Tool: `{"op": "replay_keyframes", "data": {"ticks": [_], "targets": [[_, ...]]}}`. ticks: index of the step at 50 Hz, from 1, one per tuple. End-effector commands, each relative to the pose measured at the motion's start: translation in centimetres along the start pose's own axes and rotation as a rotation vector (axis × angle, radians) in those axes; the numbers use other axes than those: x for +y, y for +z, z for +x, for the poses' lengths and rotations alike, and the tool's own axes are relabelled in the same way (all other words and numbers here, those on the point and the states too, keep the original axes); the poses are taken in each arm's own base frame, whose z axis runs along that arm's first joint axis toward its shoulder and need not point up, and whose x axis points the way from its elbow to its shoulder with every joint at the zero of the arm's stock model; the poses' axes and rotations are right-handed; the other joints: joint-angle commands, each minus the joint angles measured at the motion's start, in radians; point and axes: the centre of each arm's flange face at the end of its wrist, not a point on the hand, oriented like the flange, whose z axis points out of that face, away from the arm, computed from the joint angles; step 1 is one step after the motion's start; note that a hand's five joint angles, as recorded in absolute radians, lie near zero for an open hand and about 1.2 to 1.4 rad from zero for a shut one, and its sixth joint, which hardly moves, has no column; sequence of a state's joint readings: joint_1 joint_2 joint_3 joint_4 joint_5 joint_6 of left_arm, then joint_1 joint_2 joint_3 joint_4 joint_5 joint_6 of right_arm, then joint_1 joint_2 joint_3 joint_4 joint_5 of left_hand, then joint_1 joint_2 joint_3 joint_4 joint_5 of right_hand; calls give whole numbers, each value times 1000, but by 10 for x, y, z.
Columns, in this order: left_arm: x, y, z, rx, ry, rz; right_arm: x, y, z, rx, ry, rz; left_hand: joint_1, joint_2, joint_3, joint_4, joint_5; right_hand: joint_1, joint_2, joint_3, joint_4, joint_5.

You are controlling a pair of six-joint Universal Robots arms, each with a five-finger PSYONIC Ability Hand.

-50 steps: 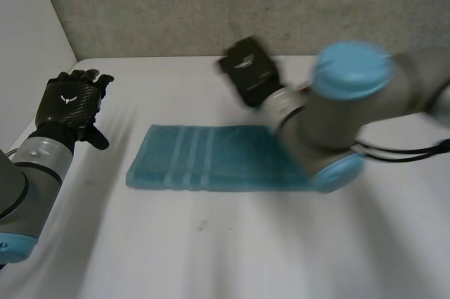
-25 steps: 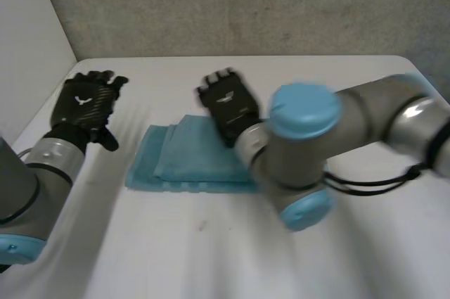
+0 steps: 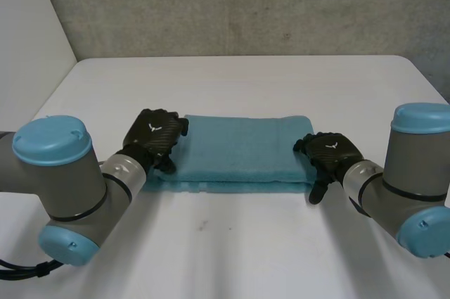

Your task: Fold the laundry

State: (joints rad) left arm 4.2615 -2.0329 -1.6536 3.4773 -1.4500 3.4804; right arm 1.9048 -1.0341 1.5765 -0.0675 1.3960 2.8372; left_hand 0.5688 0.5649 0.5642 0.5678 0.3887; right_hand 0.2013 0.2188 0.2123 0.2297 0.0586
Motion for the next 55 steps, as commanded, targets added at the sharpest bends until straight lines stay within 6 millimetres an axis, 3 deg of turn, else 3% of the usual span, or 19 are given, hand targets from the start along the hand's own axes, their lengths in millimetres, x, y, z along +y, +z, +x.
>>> {"op": "replay_keyframes", "data": {"ticks": [1,14,17,18,22,32,42,50,51,55], "targets": [[7,2,0,3,-4,-25,1,-5,2,17,-4,23,106,110,110,107,111,77,60,66,49,46],[31,13,6,27,86,-93,3,-9,5,28,2,16,114,118,119,115,120,89,72,78,61,57],[31,16,3,14,95,-92,2,-9,5,27,1,18,287,291,292,288,292,89,72,78,61,57],[30,18,1,7,96,-85,2,-9,4,27,2,16,477,480,481,478,482,92,75,81,64,60],[27,20,-4,-24,96,-78,3,-9,4,27,2,16,827,831,832,828,832,95,78,84,67,63],[22,8,-24,-184,107,-121,0,-9,4,30,2,37,827,831,832,828,833,92,75,81,64,60],[40,-4,-45,-248,155,-161,-7,-8,-5,5,120,75,827,831,832,828,833,92,75,81,64,60],[50,-10,-40,-230,224,-194,-11,-8,-16,-57,165,94,827,831,832,828,833,166,148,154,137,134],[50,-11,-39,-228,226,-196,-11,-8,-17,-62,168,94,810,814,815,811,816,166,148,155,137,134],[46,-13,-35,-220,232,-184,-11,-8,-20,-75,176,95,96,100,101,97,102,201,183,190,172,169]]}}
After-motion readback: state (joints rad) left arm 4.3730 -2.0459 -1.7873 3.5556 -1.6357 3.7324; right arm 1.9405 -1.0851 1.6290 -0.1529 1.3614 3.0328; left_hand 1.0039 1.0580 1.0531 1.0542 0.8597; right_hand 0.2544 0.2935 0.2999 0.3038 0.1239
